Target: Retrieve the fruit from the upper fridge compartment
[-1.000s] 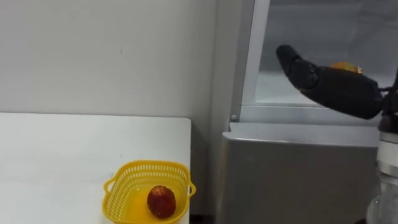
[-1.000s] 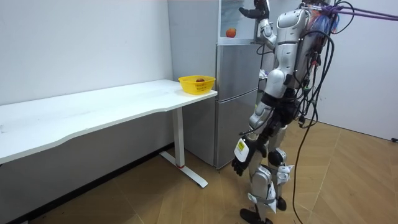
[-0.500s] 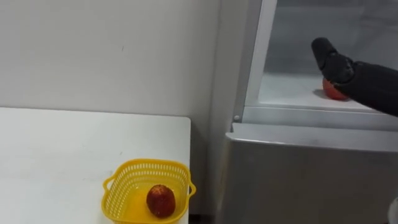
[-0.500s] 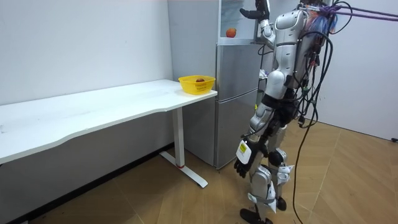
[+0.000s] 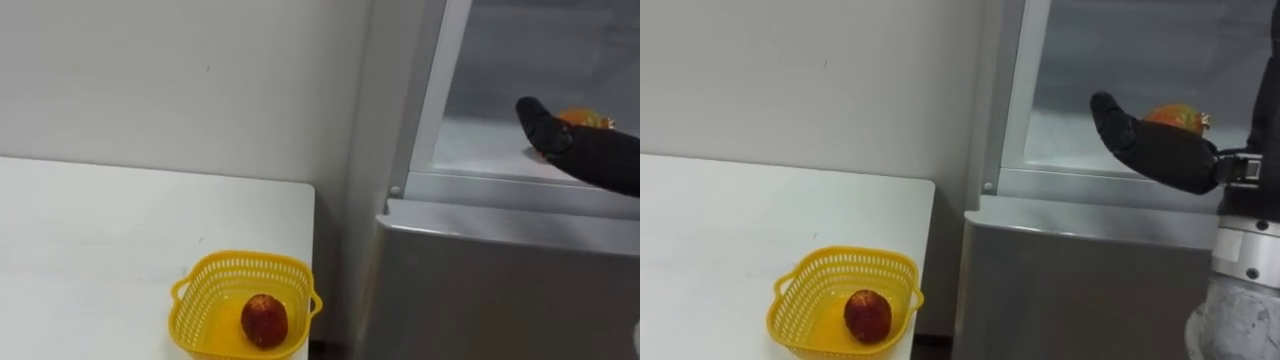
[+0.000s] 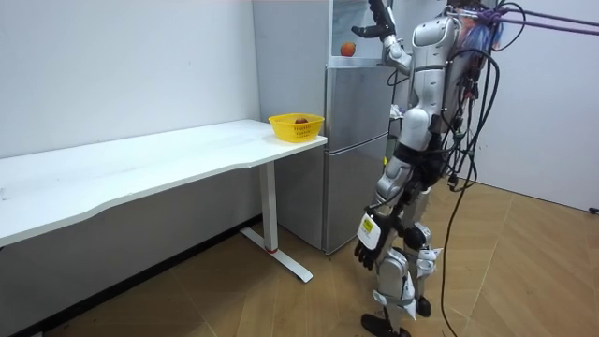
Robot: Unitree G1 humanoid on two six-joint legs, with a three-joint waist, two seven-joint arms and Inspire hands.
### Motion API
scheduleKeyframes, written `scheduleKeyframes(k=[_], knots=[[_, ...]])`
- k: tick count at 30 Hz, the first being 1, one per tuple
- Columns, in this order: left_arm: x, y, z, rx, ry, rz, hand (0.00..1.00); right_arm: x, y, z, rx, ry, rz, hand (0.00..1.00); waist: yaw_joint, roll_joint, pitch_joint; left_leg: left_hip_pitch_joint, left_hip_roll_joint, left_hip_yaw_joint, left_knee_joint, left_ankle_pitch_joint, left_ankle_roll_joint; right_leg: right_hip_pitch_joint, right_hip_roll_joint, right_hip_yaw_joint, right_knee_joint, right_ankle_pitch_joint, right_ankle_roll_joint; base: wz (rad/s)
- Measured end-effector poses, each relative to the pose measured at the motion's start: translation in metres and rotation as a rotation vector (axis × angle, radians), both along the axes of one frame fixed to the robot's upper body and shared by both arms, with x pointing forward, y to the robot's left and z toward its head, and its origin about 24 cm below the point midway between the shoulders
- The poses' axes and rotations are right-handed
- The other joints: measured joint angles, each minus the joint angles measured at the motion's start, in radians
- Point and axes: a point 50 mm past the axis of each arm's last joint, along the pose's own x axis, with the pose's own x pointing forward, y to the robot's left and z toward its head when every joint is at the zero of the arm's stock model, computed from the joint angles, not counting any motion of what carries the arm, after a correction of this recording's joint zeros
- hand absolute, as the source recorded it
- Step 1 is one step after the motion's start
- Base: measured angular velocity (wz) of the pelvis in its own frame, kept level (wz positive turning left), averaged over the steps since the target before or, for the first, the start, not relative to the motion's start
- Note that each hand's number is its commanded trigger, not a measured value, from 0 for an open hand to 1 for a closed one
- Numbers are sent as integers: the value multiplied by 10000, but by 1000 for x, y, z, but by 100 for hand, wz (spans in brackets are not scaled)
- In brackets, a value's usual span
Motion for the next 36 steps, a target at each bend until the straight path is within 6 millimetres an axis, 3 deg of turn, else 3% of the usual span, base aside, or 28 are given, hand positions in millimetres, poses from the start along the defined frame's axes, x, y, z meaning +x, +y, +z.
scheduleKeyframes(k=[6, 11, 22, 26, 31, 36], knots=[[-4, 4, 1, 107, 82, 195, 0, 14, -15, -10, 252, 1352, -160, 0, 50, -112, 33, -63, 18, 5, 114, -24, -23, -35, 29, 10, -28, 8, -14, 0], [-2, 9, 3, 91, 157, 252, 0, 23, -27, -14, 156, 2085, -540, 0, 82, -201, -27, -271, 17, 4, 274, -24, -26, -198, 49, -9, -6, 34, -58, 0], [-3, 10, 3, -16, 206, 300, 0, 38, -62, -20, 869, 3345, -1266, 0, 68, -234, -41, -367, 25, -88, 309, -31, -31, -324, 31, -27, 170, 34, -62, 0], [-4, 14, 5, -4, 197, 269, 0, 41, -65, -22, 1135, 3559, -1231, 0, 23, -340, -10, -518, 14, -121, 333, -32, -31, -368, 29, -51, 170, 17, -84, 2], [-2, 19, 8, 66, 108, 196, 0, 46, -72, -27, 1694, 3952, -1154, 0, 31, -511, -100, -670, 20, -130, 494, -31, -32, -471, 34, -49, 205, 5, -101, 2], [-2, 19, 9, 100, 55, 180, 0, 50, -75, -32, 2010, 4358, -1029, 0, 37, -462, -61, -707, 20, -156, 489, -32, -31, -506, 19, -87, 262, 2, -103, 0]])
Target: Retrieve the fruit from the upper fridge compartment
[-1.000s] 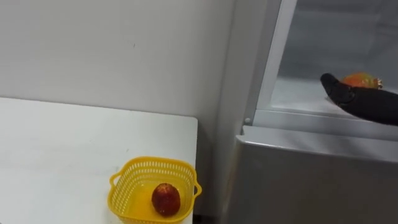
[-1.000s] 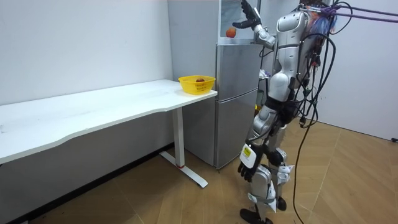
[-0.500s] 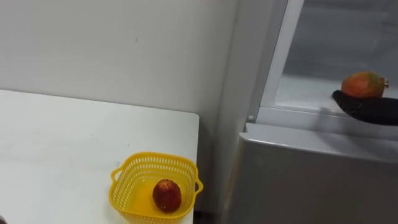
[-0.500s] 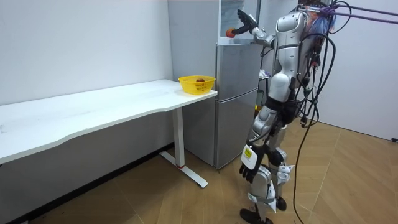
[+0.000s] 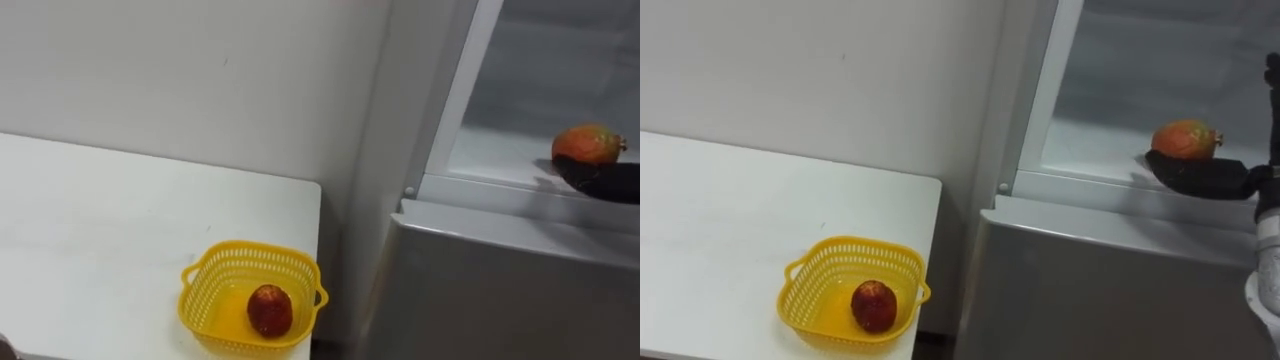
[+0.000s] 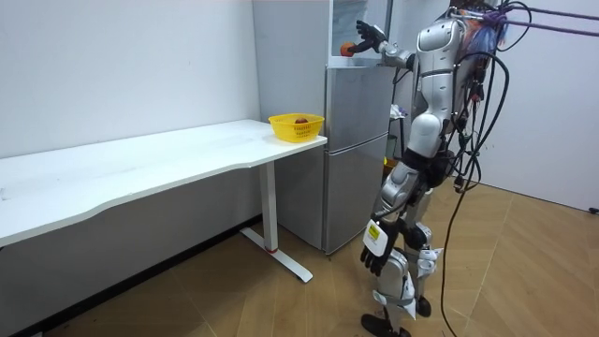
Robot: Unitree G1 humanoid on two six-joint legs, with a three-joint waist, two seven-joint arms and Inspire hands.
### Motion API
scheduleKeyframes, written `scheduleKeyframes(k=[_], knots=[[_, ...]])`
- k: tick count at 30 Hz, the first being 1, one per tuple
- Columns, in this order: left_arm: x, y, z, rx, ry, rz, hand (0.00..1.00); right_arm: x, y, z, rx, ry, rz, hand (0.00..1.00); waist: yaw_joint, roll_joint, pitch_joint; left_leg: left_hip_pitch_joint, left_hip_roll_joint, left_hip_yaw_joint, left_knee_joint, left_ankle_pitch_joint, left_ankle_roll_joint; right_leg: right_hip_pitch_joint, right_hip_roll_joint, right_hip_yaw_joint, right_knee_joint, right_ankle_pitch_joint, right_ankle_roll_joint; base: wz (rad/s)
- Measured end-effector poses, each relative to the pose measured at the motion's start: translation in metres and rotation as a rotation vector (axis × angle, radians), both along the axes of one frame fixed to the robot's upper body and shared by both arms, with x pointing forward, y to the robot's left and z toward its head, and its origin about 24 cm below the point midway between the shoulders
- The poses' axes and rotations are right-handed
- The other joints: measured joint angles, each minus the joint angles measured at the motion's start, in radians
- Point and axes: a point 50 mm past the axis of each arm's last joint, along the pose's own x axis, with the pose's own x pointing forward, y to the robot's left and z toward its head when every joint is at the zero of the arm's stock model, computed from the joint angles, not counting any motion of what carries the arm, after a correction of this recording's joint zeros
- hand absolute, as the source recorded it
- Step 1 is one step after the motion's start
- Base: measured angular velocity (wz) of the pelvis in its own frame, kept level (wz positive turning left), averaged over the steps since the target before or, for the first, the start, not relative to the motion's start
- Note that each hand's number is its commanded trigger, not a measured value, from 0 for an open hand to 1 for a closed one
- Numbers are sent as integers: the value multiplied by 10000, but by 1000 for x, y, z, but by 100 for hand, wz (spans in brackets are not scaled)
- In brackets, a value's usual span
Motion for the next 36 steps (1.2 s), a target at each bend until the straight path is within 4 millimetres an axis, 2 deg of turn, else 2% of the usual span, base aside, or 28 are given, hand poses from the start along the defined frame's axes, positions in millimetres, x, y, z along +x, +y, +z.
scheduleKeyframes(k=[3, 12, 18, 21, 23, 29, 36], knots=[[-1, 0, 1, 27, -50, -15, 0, 1, -1, -2, 224, 117, -52, 0, -16, 42, 27, -32, -3, 0, -8, 0, -1, -30, -15, -20, 38, -52, -17, 0], [1, 1, 2, 149, -180, 51, 0, 7, -5, -2, 499, 297, -235, 0, -62, 103, -3, -185, 12, -16, 163, 3, -6, -148, -46, -230, 94, -75, -34, 3], [1, 0, 2, 112, -181, 31, 0, 9, -4, -5, 415, 478, -188, 0, -57, 255, -37, -210, 19, -31, 143, 2, -6, -161, -45, -273, 105, -75, -34, 0], [2, 0, 2, 76, -189, 11, 0, 11, -2, -2, 39, 685, -6, 0, -55, 371, -6, -292, 15, -34, 116, 2, -6, -202, -72, -311, 141, -75, -34, 0], [3, 0, 2, 94, -213, -24, 0, 11, -3, 2, -302, 769, 59, 0, -48, 407, -13, -351, 7, -34, 132, 6, -2, -305, -98, -330, 196, -79, -40, 0], [3, 3, 3, 250, -178, -171, 0, 13, -2, 8, -865, 921, 128, 0, -43, 344, 27, -422, 4, -53, 161, 12, -5, -336, -108, -362, 225, -134, -65, 0], [2, 1, 2, 273, 56, -415, 0, 18, -6, 10, -615, 1055, -33, 0, -58, 303, 8, -588, 14, -49, 203, 14, -7, -499, -101, -345, 250, -134, -72, 0]])
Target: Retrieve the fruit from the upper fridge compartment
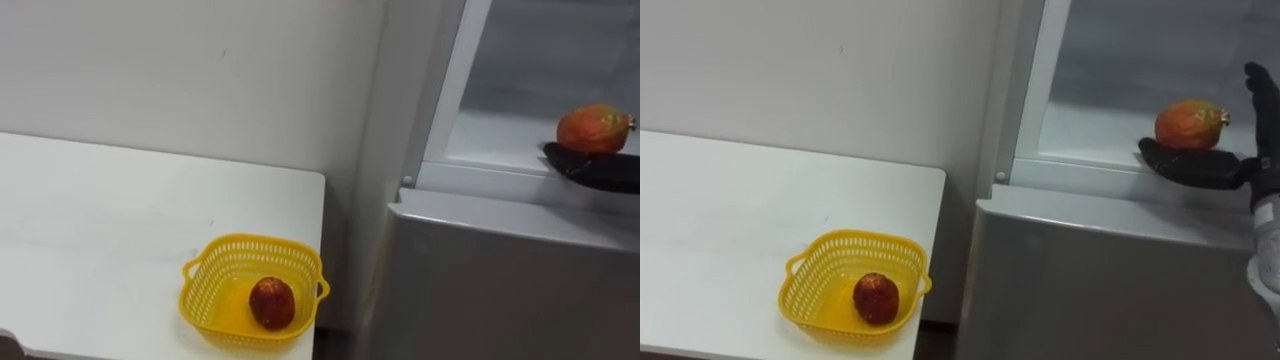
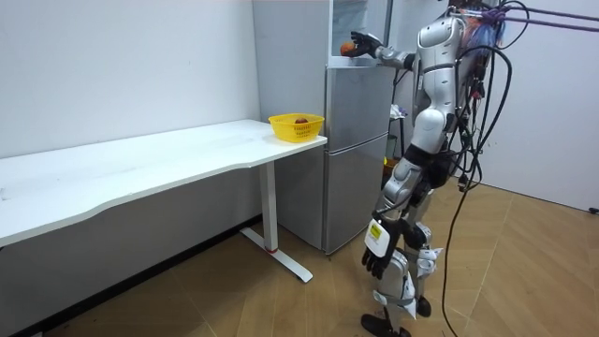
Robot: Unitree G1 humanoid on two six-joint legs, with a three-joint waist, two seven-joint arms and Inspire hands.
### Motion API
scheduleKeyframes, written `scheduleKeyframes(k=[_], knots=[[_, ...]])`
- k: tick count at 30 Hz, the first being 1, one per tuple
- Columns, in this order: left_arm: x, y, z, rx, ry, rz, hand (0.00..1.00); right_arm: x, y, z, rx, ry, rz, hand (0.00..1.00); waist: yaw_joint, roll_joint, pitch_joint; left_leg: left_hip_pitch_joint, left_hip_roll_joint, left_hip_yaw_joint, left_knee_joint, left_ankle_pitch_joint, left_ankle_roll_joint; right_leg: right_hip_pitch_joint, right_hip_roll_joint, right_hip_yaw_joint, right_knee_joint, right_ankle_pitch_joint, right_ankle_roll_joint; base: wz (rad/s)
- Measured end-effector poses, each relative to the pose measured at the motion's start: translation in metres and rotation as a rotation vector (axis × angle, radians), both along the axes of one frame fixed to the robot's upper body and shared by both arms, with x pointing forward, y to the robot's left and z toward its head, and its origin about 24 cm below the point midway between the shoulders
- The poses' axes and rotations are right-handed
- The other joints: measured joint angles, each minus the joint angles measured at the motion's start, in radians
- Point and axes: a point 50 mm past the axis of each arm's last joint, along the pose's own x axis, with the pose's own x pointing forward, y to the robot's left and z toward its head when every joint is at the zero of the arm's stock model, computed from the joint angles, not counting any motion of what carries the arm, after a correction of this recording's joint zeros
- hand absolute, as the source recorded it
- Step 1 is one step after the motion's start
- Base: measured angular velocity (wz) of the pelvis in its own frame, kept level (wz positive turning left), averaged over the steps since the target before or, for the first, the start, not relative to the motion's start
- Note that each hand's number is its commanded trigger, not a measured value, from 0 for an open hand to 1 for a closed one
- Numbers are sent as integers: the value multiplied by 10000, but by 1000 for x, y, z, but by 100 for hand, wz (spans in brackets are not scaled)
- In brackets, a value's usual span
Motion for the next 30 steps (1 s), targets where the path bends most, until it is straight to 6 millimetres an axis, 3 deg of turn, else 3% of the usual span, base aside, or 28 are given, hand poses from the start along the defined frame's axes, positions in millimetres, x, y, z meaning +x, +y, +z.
scheduleKeyframes(k=[16, 26, 27, 28, 30], knots=[[-2, 12, 3, 505, 178, 67, 0, 8, -14, -5, 1752, 865, 275, 0, 94, -320, 3, -170, 2, -170, 87, 17, -25, -125, 5, -148, 1, -2, -13, 1], [-12, 14, 4, 541, 479, 215, 0, 14, -20, -4, 2355, 1448, 678, 0, 110, -365, 17, -194, 20, -230, 109, 32, -51, -84, 39, -155, 39, -18, -57, 1], [-12, 14, 4, 543, 483, 211, 0, 15, -20, -4, 2383, 1516, 715, 75, 110, -377, 24, -163, 21, -232, 109, 33, -52, -57, 41, -158, 34, -19, -58, 0], [-12, 15, 4, 553, 488, 208, 0, 15, -20, -5, 2400, 1604, 737, 100, 113, -393, 34, -112, 21, -235, 101, 33, -52, 2, 45, -164, 14, -20, -59, 0], [-12, 16, 4, 576, 498, 210, 0, 15, -21, -6, 2408, 1702, 781, 100, 115, -428, 45, -92, 21, -236, 93, 31, -55, 47, 41, -166, 6, -42, -63, 0]])
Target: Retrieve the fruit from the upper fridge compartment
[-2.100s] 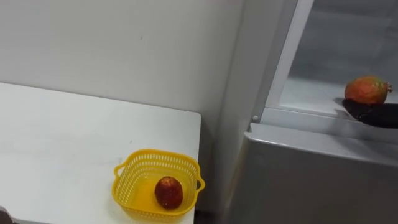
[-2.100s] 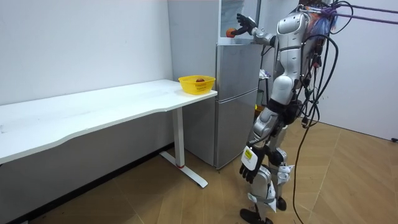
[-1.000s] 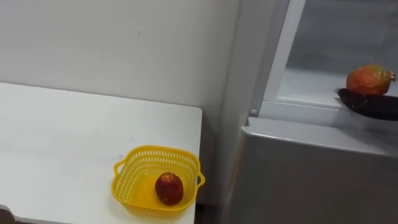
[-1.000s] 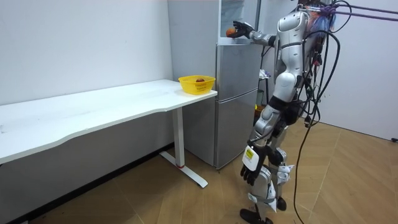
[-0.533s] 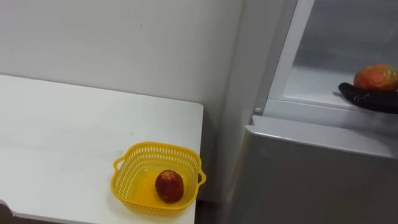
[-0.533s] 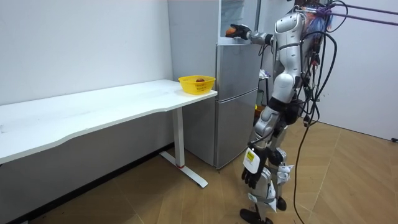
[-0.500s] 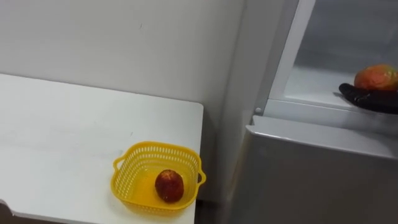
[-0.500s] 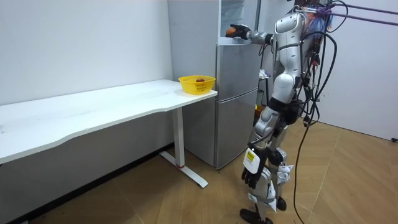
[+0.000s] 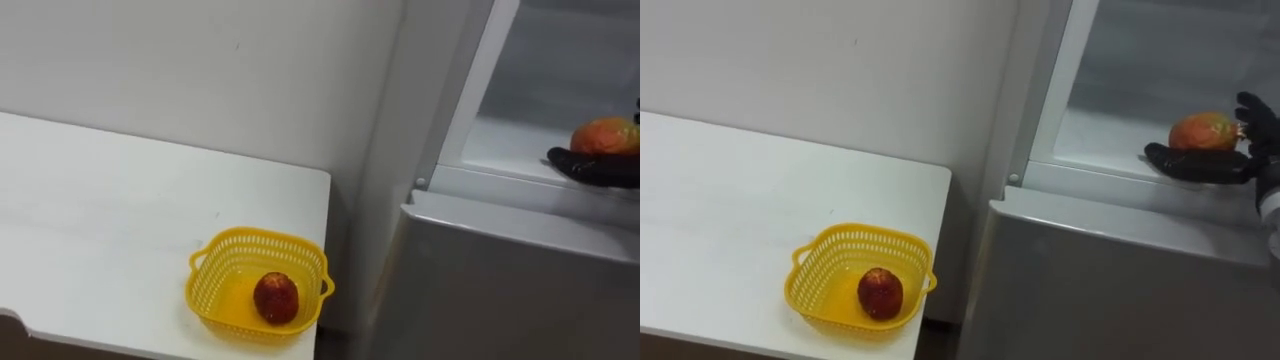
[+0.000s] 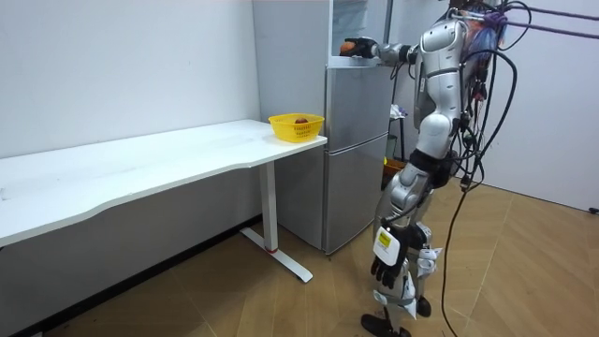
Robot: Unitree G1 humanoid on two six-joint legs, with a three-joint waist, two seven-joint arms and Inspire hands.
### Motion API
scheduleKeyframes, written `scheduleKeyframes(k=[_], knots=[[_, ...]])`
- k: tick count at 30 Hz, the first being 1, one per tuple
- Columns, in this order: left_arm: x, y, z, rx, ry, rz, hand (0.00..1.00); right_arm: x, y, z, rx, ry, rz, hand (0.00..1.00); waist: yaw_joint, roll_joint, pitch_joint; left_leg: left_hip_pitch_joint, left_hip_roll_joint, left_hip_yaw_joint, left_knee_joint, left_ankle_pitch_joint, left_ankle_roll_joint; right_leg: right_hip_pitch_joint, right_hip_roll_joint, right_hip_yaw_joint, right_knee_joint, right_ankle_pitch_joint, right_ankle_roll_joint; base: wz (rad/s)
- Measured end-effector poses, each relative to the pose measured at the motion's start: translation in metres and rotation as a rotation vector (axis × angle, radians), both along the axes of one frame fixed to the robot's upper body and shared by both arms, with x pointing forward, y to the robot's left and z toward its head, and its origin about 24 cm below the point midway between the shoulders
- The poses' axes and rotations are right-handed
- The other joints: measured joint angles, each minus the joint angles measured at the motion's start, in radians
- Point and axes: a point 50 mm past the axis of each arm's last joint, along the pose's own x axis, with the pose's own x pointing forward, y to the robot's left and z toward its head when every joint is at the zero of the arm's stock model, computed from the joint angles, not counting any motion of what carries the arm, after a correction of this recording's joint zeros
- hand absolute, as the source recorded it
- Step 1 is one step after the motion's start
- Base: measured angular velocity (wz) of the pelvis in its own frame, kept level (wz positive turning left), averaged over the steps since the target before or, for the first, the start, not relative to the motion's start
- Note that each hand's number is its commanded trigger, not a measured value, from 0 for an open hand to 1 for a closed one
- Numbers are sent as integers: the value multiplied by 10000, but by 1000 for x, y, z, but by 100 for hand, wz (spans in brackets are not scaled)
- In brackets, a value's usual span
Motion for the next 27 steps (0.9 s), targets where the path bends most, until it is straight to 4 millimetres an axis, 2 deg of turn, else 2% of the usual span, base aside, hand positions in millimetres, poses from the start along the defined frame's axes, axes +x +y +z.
scheduleKeyframes(k=[8, 14, 27], knots=[[0, 1, 0, 8, -22, 40, 0, -1, -3, 3, -94, 74, 137, 100, 16, -39, 5, 52, 13, 0, 10, 4, -10, 17, 21, 2, 1, -8, -8, 0], [0, 1, 0, 13, -20, 42, 0, -5, -10, 8, -269, -31, -177, 100, 217, -39, 6, 158, 21, -2, -22, 12, -34, 94, 21, -2, -38, -22, -24, 0], [2, 1, 1, 89, -97, 41, 0, -3, -8, 12, -281, -67, 72, 100, 437, -2, 26, 210, 36, -17, -122, 16, -84, 149, 43, -51, -77, -73, -41, 1]])
